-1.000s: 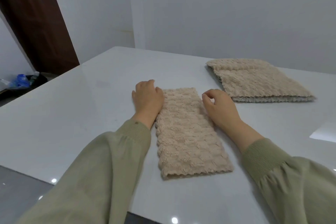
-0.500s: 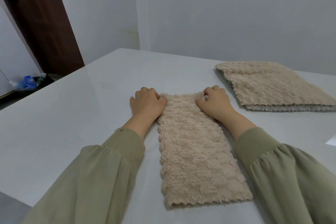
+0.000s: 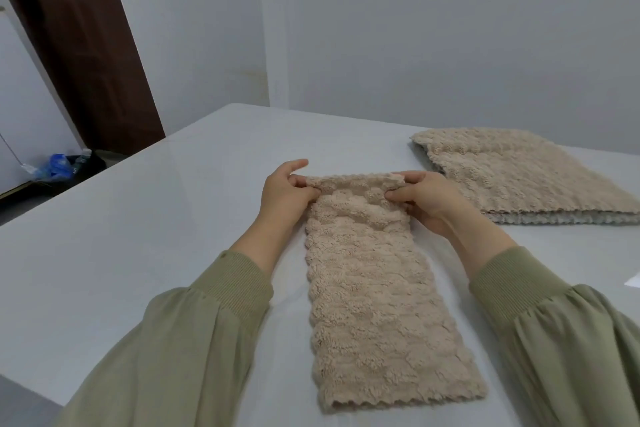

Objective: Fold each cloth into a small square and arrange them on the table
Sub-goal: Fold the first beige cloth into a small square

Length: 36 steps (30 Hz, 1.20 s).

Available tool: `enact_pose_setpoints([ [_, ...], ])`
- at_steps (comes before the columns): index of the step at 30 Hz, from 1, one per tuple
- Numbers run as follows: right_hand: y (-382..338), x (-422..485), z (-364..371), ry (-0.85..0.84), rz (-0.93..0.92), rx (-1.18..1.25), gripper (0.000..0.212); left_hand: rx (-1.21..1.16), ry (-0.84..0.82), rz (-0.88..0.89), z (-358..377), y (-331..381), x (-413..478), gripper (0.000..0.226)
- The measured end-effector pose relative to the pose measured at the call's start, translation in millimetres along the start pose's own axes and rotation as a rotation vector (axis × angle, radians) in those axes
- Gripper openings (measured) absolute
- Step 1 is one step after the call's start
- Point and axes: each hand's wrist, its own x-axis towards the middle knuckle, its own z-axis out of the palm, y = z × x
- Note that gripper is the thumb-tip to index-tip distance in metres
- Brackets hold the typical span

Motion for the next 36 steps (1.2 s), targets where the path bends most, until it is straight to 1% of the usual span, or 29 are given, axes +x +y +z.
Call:
enact_pose_setpoints([
  [1,-3,1,-3,-0.025,0.028,-0.047,0.017,0.003,-0.007,-0.005,1,1,-1,0.046],
  [2,-5,1,-5,-0.035,0.037,-0.089,0.015,0.014,-0.001,-0.013,1,1,-1,0.040],
  [3,-6,1,-7,-0.031,0.034,-0.135,0.018,0.023,0.011,-0.023,2,2,-2,0.033],
  [5,-11,0,-10,0.035,0.012,-0.295,0.015,0.041,0.043,-0.020,2,3,-4,0.020],
  [6,-15,-3,-11,0.067,0.002,-0.381,0.012,0.078,0.067,0.010,2,5,-5,0.019],
  [8,-21,-7,-13,0.067,-0.010,-0.451,0.018,0.220,0.121,0.091,1,10,-6,0.023],
  [10,-26,-12,-9,0.045,-0.048,-0.402,0.021,0.296,0.145,0.147,2,14,-8,0.021],
  [11,-29,-15,-6,0.047,-0.083,-0.345,0.022,0.281,0.149,0.170,3,16,-10,0.019],
  [14,-34,-20,8,0.128,-0.285,-0.107,0.022,0.139,0.185,0.271,4,24,-14,0.016],
  [16,-32,-18,15,0.176,-0.395,-0.027,0.026,0.070,0.181,0.322,4,27,-15,0.018],
  [18,-21,-17,20,0.213,-0.397,-0.006,0.021,-0.018,0.142,0.258,6,23,-16,0.014],
  [20,-4,-18,23,0.282,-0.330,-0.012,0.019,-0.111,0.112,0.117,8,15,-16,0.012],
  [22,9,-23,25,0.365,-0.280,-0.066,0.019,-0.190,0.097,-0.022,7,11,-17,0.015],
  [25,14,-28,22,0.417,-0.300,-0.078,0.018,-0.255,0.044,-0.118,4,11,-21,0.010],
  [27,16,-34,20,0.417,-0.291,-0.087,0.021,-0.223,-0.016,-0.145,3,13,-27,0.003],
  [28,18,-38,20,0.414,-0.281,-0.090,0.021,-0.182,-0.046,-0.158,2,14,-29,0.005],
  [32,22,-53,15,0.384,-0.261,-0.097,0.017,0.022,-0.179,-0.225,-5,21,-32,0.028],
  [36,23,-66,14,0.333,-0.255,-0.114,0.011,0.160,-0.228,-0.221,-11,26,-31,0.032],
])
